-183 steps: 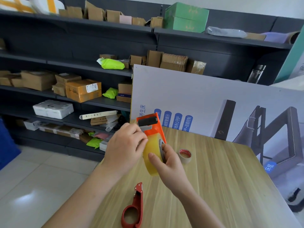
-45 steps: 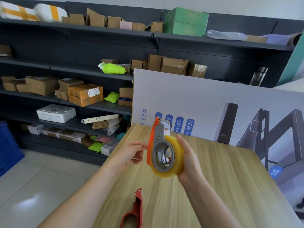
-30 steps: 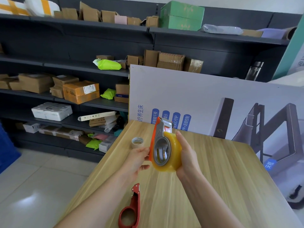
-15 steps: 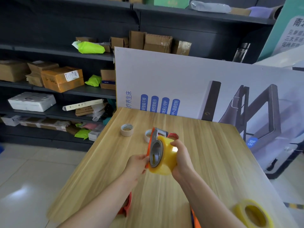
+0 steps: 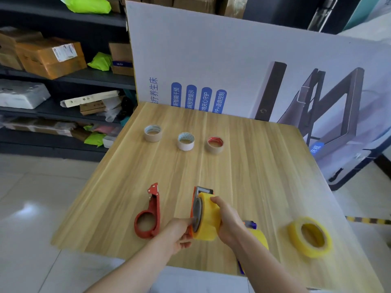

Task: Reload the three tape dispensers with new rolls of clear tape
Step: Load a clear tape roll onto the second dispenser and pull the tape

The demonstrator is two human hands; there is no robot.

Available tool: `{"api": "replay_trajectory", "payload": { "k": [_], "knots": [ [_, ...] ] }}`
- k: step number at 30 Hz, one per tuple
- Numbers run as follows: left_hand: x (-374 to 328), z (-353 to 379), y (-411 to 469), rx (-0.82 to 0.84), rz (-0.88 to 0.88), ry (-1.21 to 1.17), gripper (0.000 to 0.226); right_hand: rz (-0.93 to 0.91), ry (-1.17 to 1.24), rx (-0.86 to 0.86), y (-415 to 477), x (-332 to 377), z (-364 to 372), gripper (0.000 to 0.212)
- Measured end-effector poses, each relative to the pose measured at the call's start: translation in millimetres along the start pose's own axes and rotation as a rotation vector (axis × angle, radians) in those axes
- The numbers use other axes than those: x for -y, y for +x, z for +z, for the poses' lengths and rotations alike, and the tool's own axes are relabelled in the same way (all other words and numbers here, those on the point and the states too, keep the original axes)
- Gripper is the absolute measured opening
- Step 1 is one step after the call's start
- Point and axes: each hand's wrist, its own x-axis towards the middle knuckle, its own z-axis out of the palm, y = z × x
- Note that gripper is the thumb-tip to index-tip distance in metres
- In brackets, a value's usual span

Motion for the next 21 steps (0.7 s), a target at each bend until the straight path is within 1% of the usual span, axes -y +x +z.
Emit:
{"api": "replay_trajectory", "payload": {
  "k": [6, 9, 15, 21],
  "knots": [
    [36.9, -1.0, 15.8, -0.009, -0.122, 0.029, 0.016, 0.088, -0.022, -0.014, 12.8, -35.0, -8.0, 0.016],
    [47.0, 0.2, 21.0, -0.031, -0.165, 0.034, 0.019, 0.115, -0.043, -0.008, 17.3, -47.5, -9.6, 0.018],
    [55.9, 0.6, 32.8, -0.049, -0.214, 0.048, 0.024, 0.141, -0.054, -0.031, 22.9, -60.6, -10.2, 0.014],
    [64.6, -4.4, 42.2, -0.023, -0.298, -0.032, 0.015, 0.156, -0.082, -0.009, 27.3, -66.4, -11.0, 0.020]
  ]
}}
